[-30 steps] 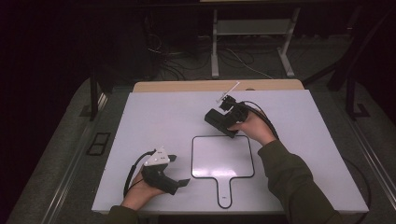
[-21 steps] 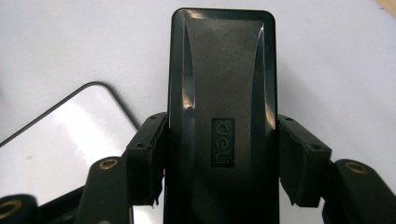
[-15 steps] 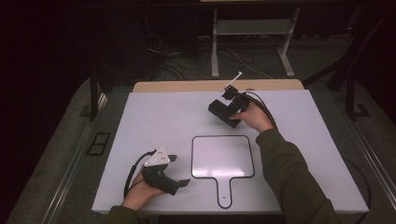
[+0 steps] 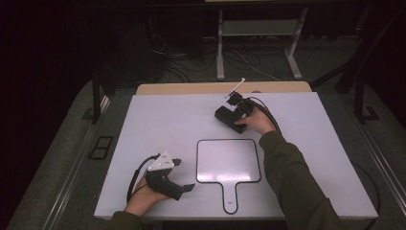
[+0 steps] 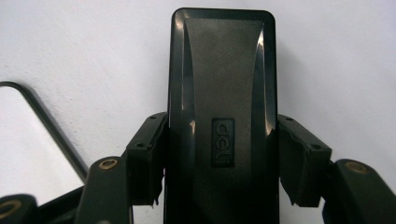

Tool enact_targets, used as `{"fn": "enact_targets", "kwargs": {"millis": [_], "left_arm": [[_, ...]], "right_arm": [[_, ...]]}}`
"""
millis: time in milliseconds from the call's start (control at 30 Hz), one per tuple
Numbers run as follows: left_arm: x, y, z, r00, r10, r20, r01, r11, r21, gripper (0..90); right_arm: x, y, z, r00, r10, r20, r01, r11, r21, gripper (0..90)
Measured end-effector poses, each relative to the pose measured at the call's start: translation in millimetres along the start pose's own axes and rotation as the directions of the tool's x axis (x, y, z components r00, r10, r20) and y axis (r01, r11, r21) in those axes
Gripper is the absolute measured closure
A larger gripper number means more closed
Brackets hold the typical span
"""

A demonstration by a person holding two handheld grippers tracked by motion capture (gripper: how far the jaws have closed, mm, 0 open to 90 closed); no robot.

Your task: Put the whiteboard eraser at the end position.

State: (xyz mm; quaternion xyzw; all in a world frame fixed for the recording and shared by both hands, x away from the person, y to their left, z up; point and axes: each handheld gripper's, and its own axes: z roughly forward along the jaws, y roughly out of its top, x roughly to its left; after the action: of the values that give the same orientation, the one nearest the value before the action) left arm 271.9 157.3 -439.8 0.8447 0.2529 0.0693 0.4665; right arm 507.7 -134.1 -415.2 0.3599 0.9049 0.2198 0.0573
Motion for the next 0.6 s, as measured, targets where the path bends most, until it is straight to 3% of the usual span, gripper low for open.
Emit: {"fn": "enact_targets", "kwargs": {"millis": [333, 600], "left_arm": [[0.2, 0.0, -0.4, 1.0000, -0.003, -0.003, 0.003, 1.0000, -0.005, 0.0], [0.4, 0.0, -0.9, 1.0000, -0.002, -0.002, 0.002, 1.0000, -0.005, 0.0]], "right_arm": [[0.4, 0.8, 10.4, 0.9991, -0.038, 0.018, 0.038, 0.999, -0.002, 38.5], [-0.7, 3.2, 10.3, 0.9998, -0.019, 0.009, 0.019, 1.000, -0.022, 38.2]]}}
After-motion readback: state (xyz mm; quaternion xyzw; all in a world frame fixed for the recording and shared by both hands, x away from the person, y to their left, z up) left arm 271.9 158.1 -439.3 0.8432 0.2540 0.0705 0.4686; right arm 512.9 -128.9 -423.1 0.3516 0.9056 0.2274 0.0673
